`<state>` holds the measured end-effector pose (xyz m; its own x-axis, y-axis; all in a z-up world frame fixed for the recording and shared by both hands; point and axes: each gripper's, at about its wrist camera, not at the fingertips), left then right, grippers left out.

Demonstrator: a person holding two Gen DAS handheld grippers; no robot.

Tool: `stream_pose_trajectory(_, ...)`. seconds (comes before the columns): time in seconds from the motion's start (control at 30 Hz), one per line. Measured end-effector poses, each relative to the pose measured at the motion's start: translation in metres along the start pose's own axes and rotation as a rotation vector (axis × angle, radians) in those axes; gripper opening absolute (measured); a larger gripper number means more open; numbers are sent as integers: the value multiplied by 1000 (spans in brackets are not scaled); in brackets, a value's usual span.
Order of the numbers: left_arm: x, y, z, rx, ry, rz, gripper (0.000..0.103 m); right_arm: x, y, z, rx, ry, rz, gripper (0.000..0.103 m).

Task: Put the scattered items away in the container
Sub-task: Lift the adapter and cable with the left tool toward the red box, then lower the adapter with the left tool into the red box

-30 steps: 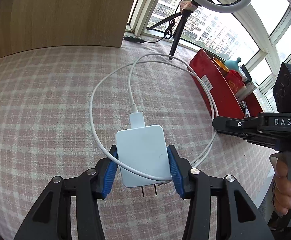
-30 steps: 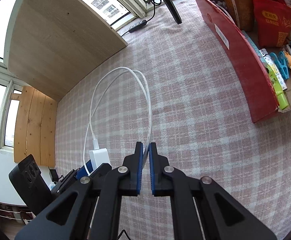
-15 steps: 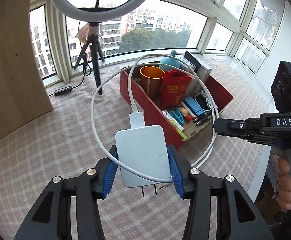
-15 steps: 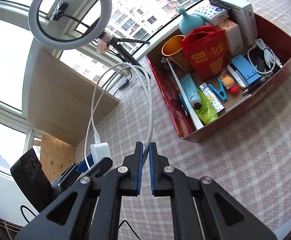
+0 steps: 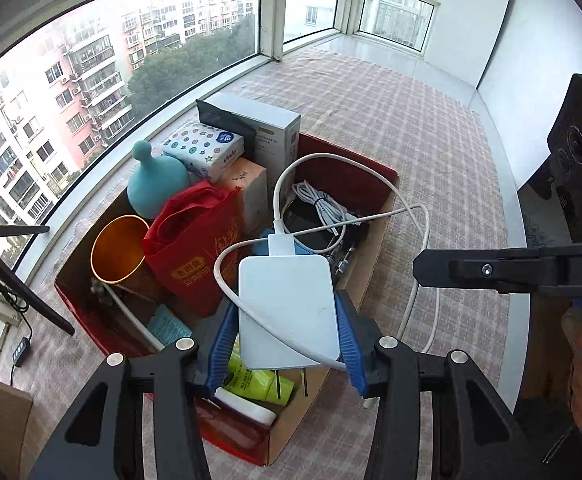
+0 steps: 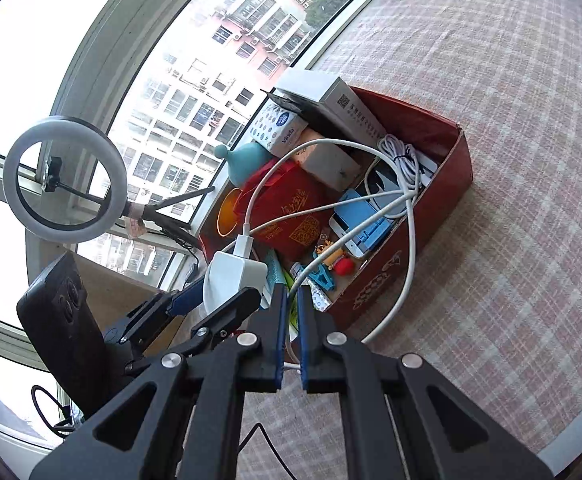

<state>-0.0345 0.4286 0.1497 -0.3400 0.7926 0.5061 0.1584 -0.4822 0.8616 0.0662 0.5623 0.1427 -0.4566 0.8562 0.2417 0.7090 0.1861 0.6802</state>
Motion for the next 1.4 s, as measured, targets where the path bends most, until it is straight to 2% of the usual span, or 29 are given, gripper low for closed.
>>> stream_pose_trajectory(0.37,21,-51,4,-63,-70,-98,44,23,-19,33,-67,-65,14,4)
stream_pose_trajectory(0.7,45,-83,10,-75,-104,-155,43,38,-26,35,-90,-54,25,4)
stream_pose_trajectory(0.97,58,-111,23,-39,-74,-208,43,43,-32,36,-83,-51,19,4)
stream_pose_trajectory(1.17,62,-122,24,-9,-99,-238,43,49,-34,41,-72,-61,2,4)
stream_pose_trajectory(1.4,65,-128,26,-35,-86,-248,44,50,-40,37,-75,-47,-9,4)
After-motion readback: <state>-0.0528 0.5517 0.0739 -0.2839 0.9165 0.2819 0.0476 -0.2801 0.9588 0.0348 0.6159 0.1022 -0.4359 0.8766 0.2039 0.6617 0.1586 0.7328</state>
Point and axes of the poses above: each gripper's, at about its wrist camera, not at the fingertips, and y roughly against the way its jaws point, z to its right, x to its top, and after that the axes turned 3 degrees about -y, right-handed
